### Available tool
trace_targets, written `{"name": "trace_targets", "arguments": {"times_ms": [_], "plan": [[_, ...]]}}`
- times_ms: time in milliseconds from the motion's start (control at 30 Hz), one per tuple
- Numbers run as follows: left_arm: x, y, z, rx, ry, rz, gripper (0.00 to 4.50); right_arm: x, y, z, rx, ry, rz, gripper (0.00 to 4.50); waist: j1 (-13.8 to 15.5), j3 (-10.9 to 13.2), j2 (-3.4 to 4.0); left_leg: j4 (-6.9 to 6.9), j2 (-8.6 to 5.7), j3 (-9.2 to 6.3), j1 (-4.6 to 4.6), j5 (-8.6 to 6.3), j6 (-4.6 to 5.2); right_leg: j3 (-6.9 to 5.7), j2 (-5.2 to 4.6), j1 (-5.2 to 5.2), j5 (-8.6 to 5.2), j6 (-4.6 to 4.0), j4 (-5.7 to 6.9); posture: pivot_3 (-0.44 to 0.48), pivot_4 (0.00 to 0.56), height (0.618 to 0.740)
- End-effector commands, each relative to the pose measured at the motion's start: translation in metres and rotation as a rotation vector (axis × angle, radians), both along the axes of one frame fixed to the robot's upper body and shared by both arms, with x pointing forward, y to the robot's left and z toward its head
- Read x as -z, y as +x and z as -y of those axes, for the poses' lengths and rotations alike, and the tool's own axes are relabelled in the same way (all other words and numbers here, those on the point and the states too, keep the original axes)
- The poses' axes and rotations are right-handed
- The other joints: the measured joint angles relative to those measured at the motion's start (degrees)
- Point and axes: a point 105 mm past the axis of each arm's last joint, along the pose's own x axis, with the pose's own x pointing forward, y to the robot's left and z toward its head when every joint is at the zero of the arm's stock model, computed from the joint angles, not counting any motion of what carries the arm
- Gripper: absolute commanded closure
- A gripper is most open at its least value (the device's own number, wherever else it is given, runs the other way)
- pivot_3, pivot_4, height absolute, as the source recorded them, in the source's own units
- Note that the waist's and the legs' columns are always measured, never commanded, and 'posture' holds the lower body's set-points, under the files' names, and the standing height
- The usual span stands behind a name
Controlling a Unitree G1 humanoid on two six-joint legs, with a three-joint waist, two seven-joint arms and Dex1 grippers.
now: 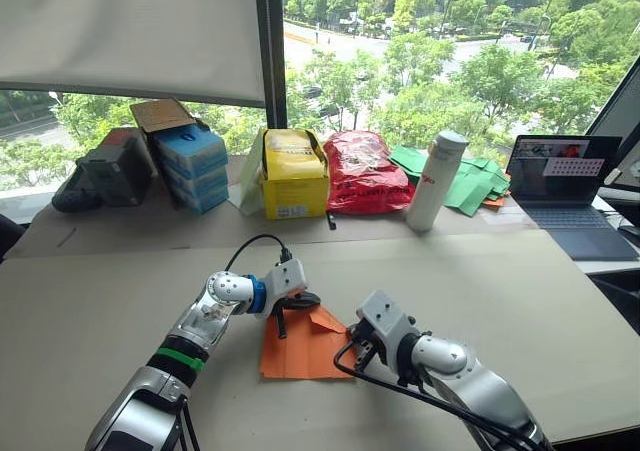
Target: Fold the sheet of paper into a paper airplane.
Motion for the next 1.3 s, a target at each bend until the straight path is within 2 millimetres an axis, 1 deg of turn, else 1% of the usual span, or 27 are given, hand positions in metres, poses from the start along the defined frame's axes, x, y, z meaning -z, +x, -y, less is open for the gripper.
{"name": "trace_targets", "arguments": {"times_ms": [33, 100, 167, 233, 300, 367, 400, 467, 533, 633, 700, 767, 867, 967, 1067, 1100, 1167, 1267, 1300], "plan": [[0.020, -0.004, -0.011, -0.024, 0.064, -0.055, 4.50, 0.031, -0.015, 0.014, 0.050, -0.040, -0.172, 4.45, 0.08, -0.01, -0.01, 0.00, 0.00, -0.01, 0.00, 0.00, 0.00, 0.00, -0.01, 0.01, 0.00, 0.01, -0.02, 0.000, 0.150, 0.740], [0.020, -0.004, -0.011, -0.022, 0.064, -0.056, 4.50, 0.025, -0.010, 0.013, 0.064, -0.013, -0.152, 4.45, 0.16, -0.01, -0.02, 0.00, 0.00, -0.02, 0.00, -0.01, 0.01, -0.02, -0.02, 0.02, 0.01, 0.01, -0.05, 0.000, 0.150, 0.740], [0.020, -0.004, -0.011, -0.022, 0.063, -0.055, 4.50, 0.013, -0.004, 0.012, 0.074, 0.032, -0.115, 4.45, 0.24, -0.01, -0.02, 0.00, 0.01, -0.03, -0.01, -0.01, 0.01, -0.03, -0.02, 0.02, 0.01, 0.02, -0.06, 0.000, 0.150, 0.740], [0.020, -0.004, -0.011, -0.024, 0.063, -0.053, 4.50, -0.006, 0.004, 0.011, 0.078, 0.089, -0.050, 4.45, 0.32, 0.00, -0.01, 0.00, 0.01, -0.03, -0.03, -0.01, 0.01, -0.02, -0.03, 0.01, 0.02, 0.02, -0.06, 0.000, 0.150, 0.740], [0.019, -0.003, -0.012, -0.026, 0.063, -0.050, 4.50, -0.040, 0.011, 0.005, 0.025, 0.183, 0.058, 4.45, 0.36, 0.02, 0.01, 0.01, 0.00, -0.03, -0.13, -0.01, 0.02, -0.03, -0.02, -0.07, 0.04, 0.03, -0.06, 0.000, 0.150, 0.740], [0.018, -0.003, -0.012, -0.027, 0.063, -0.049, 4.50, -0.062, 0.013, -0.001, -0.019, 0.256, 0.114, 4.45, 0.30, 0.04, 0.05, 0.04, 0.00, -0.03, -0.30, 0.00, 0.02, -0.03, 0.01, -0.19, 0.07, 0.06, -0.06, 0.000, 0.150, 0.740], [0.018, -0.003, -0.012, -0.026, 0.063, -0.048, 4.50, -0.068, 0.014, -0.005, -0.037, 0.289, 0.122, 4.45, 0.28, 0.04, 0.05, 0.05, 0.00, -0.03, -0.31, 0.00, 0.02, -0.04, 0.07, -0.19, 0.08, 0.06, -0.05, 0.000, 0.150, 0.740], [0.017, -0.002, -0.012, -0.026, 0.063, -0.046, 4.50, -0.071, 0.016, -0.011, -0.057, 0.308, 0.118, 4.45, 0.27, 0.04, 0.05, 0.04, 0.00, -0.04, -0.31, 0.00, 0.01, -0.07, 0.18, -0.18, 0.08, 0.06, -0.05, 0.000, 0.150, 0.740], [0.017, -0.001, -0.011, -0.027, 0.061, -0.044, 4.50, -0.068, 0.019, -0.016, -0.078, 0.299, 0.112, 4.45, 0.26, 0.04, 0.05, 0.04, 0.00, -0.07, -0.33, 0.00, 0.01, -0.11, 0.21, -0.18, 0.08, 0.06, -0.06, 0.000, 0.150, 0.740], [0.015, 0.000, -0.011, -0.030, 0.060, -0.038, 4.50, -0.055, 0.027, -0.034, -0.127, 0.258, 0.095, 4.45, 0.10, 0.05, 0.06, 0.05, -0.04, -0.07, -0.39, 0.00, 0.02, -0.15, 0.22, -0.18, 0.08, 0.06, -0.10, 0.000, 0.150, 0.740], [0.014, 0.000, -0.012, -0.036, 0.060, -0.033, 4.50, -0.042, 0.030, -0.045, -0.158, 0.221, 0.078, 4.45, -0.04, 0.05, 0.07, 0.07, -0.07, -0.05, -0.41, 0.01, 0.01, -0.15, 0.22, -0.18, 0.09, 0.08, -0.10, 0.000, 0.150, 0.740], [0.013, 0.001, -0.013, -0.043, 0.059, -0.030, 4.50, -0.032, 0.030, -0.051, -0.177, 0.215, 0.057, 4.45, -0.23, 0.06, 0.08, 0.07, -0.06, -0.05, -0.42, 0.02, 0.00, -0.16, 0.27, -0.20, 0.09, 0.08, -0.10, 0.000, 0.150, 0.740], [0.013, 0.001, -0.015, -0.047, 0.059, -0.028, 4.50, -0.025, 0.032, -0.059, -0.194, 0.215, 0.052, 4.45, -0.29, 0.07, 0.08, 0.08, -0.06, -0.06, -0.49, 0.19, -0.30, -0.18, 0.32, -0.21, 0.09, 0.09, -0.12, 0.000, 0.150, 0.740], [0.013, 0.000, -0.017, -0.056, 0.059, -0.027, 4.50, -0.013, 0.033, -0.060, -0.198, 0.176, 0.024, 4.45, -0.56, 0.07, 0.08, 0.11, -0.06, -0.05, -0.50, 0.19, -0.30, -0.16, 0.32, -0.19, 0.11, 0.13, -0.16, 0.000, 0.150, 0.740], [0.010, 0.001, -0.020, -0.075, 0.050, -0.022, 4.50, 0.008, 0.035, -0.051, -0.140, 0.138, -0.058, 4.45, -0.65, 0.06, 0.08, 0.11, -0.04, -0.06, -0.45, 0.19, -0.29, -0.16, 0.32, -0.18, 0.11, 0.13, -0.13, 0.000, 0.150, 0.740], [0.009, 0.001, -0.021, -0.079, 0.049, -0.021, 4.50, 0.011, 0.035, -0.049, -0.128, 0.132, -0.073, 4.45, -0.68, 0.06, 0.09, 0.09, -0.03, -0.07, -0.43, 0.19, -0.29, -0.16, 0.32, -0.17, 0.11, 0.13, -0.13, 0.000, 0.150, 0.740], [0.000, 0.003, -0.023, -0.120, 0.001, -0.018, 4.50, 0.019, 0.035, -0.046, -0.114, 0.118, -0.096, 4.45, -0.84, 0.06, 0.09, 0.07, -0.02, -0.07, -0.39, 0.19, -0.29, -0.12, 0.31, -0.16, 0.11, 0.12, -0.11, 0.000, 0.150, 0.740], [-0.033, 0.010, -0.032, -0.239, -0.186, -0.040, 4.50, 0.019, 0.034, -0.048, -0.123, 0.121, -0.097, 4.45, -0.93, 0.07, 0.10, 0.07, 0.00, -0.07, -0.36, 0.19, -0.29, -0.07, 0.29, -0.17, 0.11, 0.12, -0.08, 0.000, 0.150, 0.740], [-0.040, 0.010, -0.035, -0.263, -0.228, -0.051, 4.50, 0.019, 0.033, -0.049, -0.126, 0.122, -0.097, 4.45, -0.89, 0.07, 0.10, 0.07, 0.01, -0.07, -0.38, 0.19, -0.29, -0.07, 0.27, -0.20, 0.11, 0.12, -0.06, 0.000, 0.150, 0.740]]}}
